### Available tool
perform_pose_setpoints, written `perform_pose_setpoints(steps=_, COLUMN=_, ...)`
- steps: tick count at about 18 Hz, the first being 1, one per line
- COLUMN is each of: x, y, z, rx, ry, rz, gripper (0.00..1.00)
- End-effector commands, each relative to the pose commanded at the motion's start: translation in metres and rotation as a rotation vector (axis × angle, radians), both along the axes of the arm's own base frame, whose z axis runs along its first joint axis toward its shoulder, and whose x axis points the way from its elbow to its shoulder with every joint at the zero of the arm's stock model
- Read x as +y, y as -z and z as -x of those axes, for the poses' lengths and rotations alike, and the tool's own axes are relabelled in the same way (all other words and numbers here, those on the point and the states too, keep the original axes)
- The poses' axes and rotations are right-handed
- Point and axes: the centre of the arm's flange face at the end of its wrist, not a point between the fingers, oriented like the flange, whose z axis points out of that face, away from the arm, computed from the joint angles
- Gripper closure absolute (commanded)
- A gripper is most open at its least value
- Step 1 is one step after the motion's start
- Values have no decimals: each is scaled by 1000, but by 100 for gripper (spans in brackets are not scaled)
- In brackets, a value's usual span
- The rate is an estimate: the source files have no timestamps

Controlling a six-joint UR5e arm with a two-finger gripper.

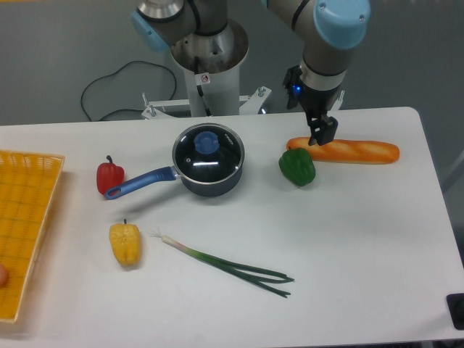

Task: Open the lid
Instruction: 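Lift the gripper up from beside the baguette and green pepper, then move the gripper over the saucepan lid's blue knob and lower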

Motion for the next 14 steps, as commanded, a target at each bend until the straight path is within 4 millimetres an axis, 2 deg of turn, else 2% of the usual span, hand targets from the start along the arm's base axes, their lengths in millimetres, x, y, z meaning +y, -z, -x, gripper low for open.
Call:
perform_pose_setpoints(steps=3, x=0, y=9, z=-5, rx=-17, ry=-60, rz=12, gripper=0)
perform_pose_setpoints(steps=5, x=12, y=13, z=-13, rx=-28, ry=-62, rz=11, gripper=0)
perform_pose_setpoints(steps=9, x=33, y=21, z=-25, rx=-31, ry=-179, rz=17, gripper=0)
perform_pose_setpoints(steps=14, x=50, y=29, z=-43, rx=-41, ry=-135, rz=28, gripper=0)
